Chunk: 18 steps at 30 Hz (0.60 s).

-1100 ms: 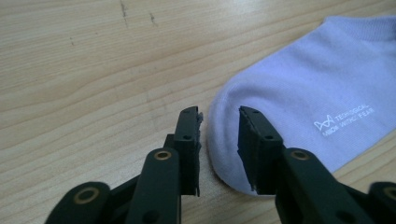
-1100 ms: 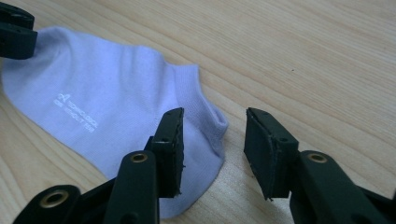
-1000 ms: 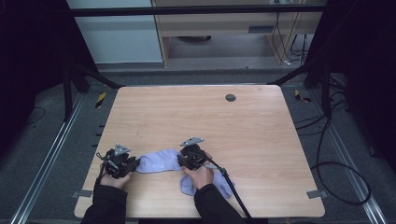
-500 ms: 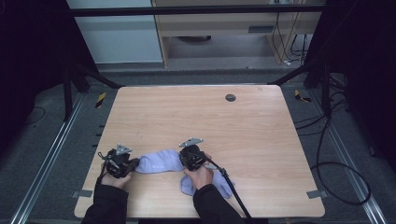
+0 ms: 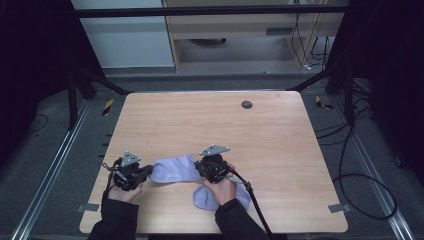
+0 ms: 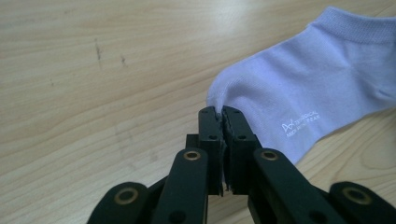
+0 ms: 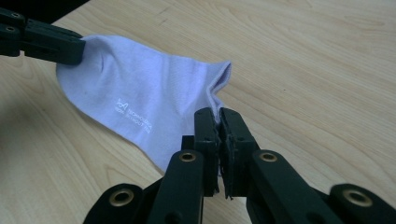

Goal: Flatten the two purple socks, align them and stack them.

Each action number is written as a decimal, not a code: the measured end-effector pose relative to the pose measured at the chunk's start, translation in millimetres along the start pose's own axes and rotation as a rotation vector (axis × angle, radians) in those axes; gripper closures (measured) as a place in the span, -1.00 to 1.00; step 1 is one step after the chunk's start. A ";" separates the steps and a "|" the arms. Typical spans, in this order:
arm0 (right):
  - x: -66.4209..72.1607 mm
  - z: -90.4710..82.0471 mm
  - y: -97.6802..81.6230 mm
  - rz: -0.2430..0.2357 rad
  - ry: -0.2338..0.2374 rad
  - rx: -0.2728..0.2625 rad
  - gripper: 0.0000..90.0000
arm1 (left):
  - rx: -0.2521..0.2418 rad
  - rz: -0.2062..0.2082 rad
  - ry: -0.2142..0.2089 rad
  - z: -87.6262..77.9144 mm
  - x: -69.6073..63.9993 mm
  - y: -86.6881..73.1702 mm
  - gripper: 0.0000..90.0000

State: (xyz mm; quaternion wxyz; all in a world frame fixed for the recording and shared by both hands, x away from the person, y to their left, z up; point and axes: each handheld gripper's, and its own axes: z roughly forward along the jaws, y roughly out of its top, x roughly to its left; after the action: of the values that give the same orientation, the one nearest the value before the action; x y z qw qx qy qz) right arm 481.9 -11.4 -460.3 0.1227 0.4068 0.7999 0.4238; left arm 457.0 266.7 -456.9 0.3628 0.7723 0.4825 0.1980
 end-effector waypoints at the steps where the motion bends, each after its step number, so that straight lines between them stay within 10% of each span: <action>1: -2.1 -8.2 0.4 -0.005 0.000 -0.012 0.92 | -0.015 -0.001 -0.012 -2.3 -5.0 2.9 0.92; 18: -25.3 -71.1 -11.2 -0.048 -0.019 -0.024 0.92 | -0.049 0.055 -0.093 -7.2 -57.4 19.7 0.92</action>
State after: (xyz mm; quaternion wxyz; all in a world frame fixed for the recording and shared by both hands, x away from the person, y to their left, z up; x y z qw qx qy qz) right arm 453.4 -75.0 -429.3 0.1451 0.3901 0.8031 0.4263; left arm 438.0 213.0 -434.9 0.3980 0.7845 0.4386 0.1837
